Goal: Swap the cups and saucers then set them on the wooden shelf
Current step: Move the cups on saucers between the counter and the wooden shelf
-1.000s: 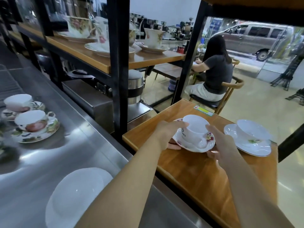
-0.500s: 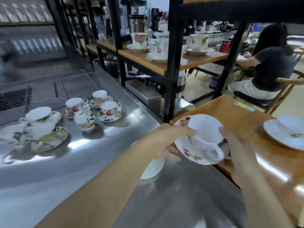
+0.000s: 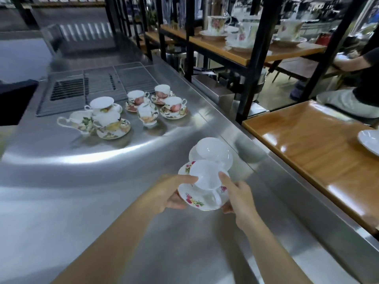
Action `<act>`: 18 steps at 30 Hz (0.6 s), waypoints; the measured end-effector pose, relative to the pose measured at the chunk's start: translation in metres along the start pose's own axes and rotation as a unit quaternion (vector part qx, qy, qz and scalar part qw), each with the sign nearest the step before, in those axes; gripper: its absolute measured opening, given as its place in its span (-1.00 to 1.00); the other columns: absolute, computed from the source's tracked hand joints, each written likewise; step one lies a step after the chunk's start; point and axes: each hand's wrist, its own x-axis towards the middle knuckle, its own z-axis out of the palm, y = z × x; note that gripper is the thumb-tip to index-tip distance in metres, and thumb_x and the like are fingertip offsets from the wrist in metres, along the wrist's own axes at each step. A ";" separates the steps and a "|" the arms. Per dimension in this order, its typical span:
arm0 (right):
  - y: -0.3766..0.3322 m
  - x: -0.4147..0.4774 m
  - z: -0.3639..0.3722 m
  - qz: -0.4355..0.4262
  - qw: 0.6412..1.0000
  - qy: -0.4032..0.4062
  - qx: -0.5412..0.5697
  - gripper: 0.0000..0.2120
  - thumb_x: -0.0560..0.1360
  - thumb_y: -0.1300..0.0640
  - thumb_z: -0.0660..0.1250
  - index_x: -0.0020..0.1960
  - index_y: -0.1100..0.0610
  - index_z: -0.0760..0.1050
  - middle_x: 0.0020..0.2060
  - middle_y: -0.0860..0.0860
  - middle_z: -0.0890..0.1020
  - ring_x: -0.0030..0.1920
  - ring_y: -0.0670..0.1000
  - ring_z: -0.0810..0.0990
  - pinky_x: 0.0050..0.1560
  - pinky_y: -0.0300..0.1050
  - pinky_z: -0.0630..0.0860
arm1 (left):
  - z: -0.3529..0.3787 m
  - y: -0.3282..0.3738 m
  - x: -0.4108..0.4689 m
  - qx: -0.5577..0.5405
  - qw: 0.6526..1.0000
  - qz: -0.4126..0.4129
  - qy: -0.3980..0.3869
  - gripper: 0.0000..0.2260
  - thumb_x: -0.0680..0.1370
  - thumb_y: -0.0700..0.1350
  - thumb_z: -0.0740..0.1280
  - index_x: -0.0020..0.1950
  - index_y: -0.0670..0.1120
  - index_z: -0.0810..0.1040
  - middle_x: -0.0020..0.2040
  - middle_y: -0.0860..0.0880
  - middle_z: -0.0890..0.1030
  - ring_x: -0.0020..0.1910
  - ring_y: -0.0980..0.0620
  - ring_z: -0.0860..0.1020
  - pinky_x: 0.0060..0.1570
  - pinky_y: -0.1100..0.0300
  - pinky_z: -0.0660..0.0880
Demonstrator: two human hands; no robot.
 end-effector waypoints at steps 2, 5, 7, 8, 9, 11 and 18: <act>0.015 0.002 0.011 0.022 1.000 -0.014 -0.006 -0.62 0.46 -0.18 0.32 -0.07 0.15 0.41 -0.17 0.07 0.55 -0.34 0.01 0.49 -0.48 -0.21 0.45 | -0.006 -0.018 0.004 -0.033 0.999 -0.007 0.015 -0.85 0.42 -0.09 0.45 -0.06 -0.07 0.57 -0.15 -0.10 0.68 -0.18 -0.05 0.65 -0.14 0.06 0.61; 0.029 0.005 0.020 0.058 0.998 -0.035 0.000 -0.58 0.43 -0.16 0.37 -0.02 0.21 0.49 -0.11 0.13 0.59 -0.31 0.04 0.52 -0.52 -0.24 0.43 | -0.009 -0.038 0.009 -0.071 0.997 -0.014 0.039 -0.89 0.44 -0.12 0.45 -0.10 -0.08 0.56 -0.17 -0.09 0.67 -0.21 -0.02 0.64 -0.29 0.16 0.61; 0.034 0.006 0.023 0.075 0.996 -0.044 -0.005 -0.58 0.42 -0.15 0.38 0.02 0.20 0.51 -0.08 0.12 0.60 -0.26 0.04 0.54 -0.50 -0.24 0.44 | -0.010 -0.049 0.012 -0.092 0.994 -0.022 0.053 -0.87 0.43 -0.12 0.45 -0.07 -0.09 0.56 -0.15 -0.09 0.67 -0.17 -0.04 0.64 -0.18 0.11 0.62; 0.036 0.007 0.024 0.081 0.996 -0.044 -0.009 -0.59 0.43 -0.15 0.38 0.02 0.19 0.50 -0.07 0.12 0.60 -0.24 0.05 0.54 -0.48 -0.24 0.43 | -0.010 -0.052 0.014 -0.099 0.993 -0.026 0.056 -0.84 0.43 -0.12 0.45 -0.03 -0.10 0.56 -0.12 -0.10 0.67 -0.12 -0.07 0.64 -0.09 0.06 0.61; 0.037 0.008 0.025 0.085 0.995 -0.044 -0.013 -0.59 0.42 -0.16 0.37 0.02 0.17 0.49 -0.06 0.12 0.60 -0.21 0.06 0.55 -0.47 -0.24 0.43 | -0.010 -0.055 0.015 -0.104 0.993 -0.029 0.056 -0.80 0.43 -0.12 0.44 0.01 -0.11 0.55 -0.09 -0.12 0.67 -0.07 -0.10 0.64 -0.01 0.02 0.59; 0.040 0.010 0.027 0.091 0.995 -0.045 -0.024 -0.56 0.42 -0.18 0.37 0.05 0.17 0.50 -0.04 0.12 0.61 -0.17 0.08 0.57 -0.45 -0.24 0.43 | -0.010 -0.059 0.017 -0.112 0.992 -0.033 0.057 -0.75 0.43 -0.12 0.44 0.07 -0.13 0.54 -0.03 -0.15 0.67 0.00 -0.13 0.64 0.06 -0.04 0.57; 0.042 0.015 0.026 0.088 0.993 -0.064 -0.045 -0.48 0.40 -0.21 0.37 0.12 0.20 0.52 -0.01 0.13 0.63 -0.13 0.10 0.59 -0.39 -0.20 0.43 | -0.012 -0.067 0.024 -0.112 0.990 -0.046 0.068 -0.67 0.41 -0.10 0.45 0.14 -0.17 0.54 0.01 -0.19 0.67 -0.01 -0.15 0.64 0.02 -0.04 0.59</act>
